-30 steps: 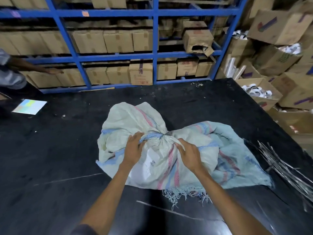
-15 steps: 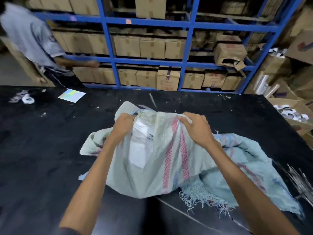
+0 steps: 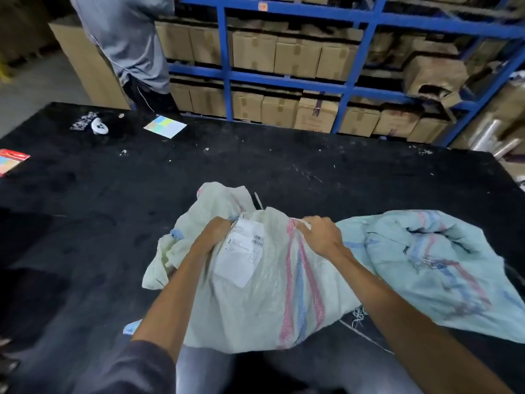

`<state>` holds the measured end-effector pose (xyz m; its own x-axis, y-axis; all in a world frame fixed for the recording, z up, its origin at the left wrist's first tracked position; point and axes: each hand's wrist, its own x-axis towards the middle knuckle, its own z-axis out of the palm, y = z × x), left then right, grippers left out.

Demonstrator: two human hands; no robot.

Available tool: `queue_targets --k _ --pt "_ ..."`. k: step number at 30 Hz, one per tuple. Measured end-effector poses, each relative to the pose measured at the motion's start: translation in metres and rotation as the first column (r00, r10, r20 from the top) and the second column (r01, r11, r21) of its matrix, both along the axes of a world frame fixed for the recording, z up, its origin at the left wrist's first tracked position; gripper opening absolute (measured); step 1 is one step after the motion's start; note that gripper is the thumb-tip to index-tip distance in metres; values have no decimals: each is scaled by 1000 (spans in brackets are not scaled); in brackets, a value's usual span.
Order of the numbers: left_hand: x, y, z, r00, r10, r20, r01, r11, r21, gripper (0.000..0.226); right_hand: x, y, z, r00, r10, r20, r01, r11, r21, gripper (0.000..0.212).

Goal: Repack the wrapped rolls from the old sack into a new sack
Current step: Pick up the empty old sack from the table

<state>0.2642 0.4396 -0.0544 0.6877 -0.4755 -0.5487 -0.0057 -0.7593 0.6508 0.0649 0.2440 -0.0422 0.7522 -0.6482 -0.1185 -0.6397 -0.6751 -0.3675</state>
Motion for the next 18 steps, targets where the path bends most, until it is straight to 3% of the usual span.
queue_targets --k 3,6,9,12,15,18 --pt "4 1 -15 985 8 170 -9 1000 5 41 0 4 -17 999 -34 -3 34 999 -11 49" --pt "-7 -6 -11 957 -30 290 20 999 38 25 -9 0 -27 996 -89 7 86 978 190 49" --pt "-24 -19 6 949 -24 314 37 999 -35 13 -27 -7 -20 983 -138 122 76 908 412 37" --pt "-49 -38 24 933 -180 313 212 975 -71 28 -59 -16 -10 977 -116 176 16 874 485 35" --pt "-73 -56 47 851 -455 264 428 890 155 34 -89 -27 1 983 -36 179 -72 825 561 40" --pt "-109 -78 86 708 -680 189 494 668 556 60 -124 -54 8 980 -25 197 -94 818 568 42"
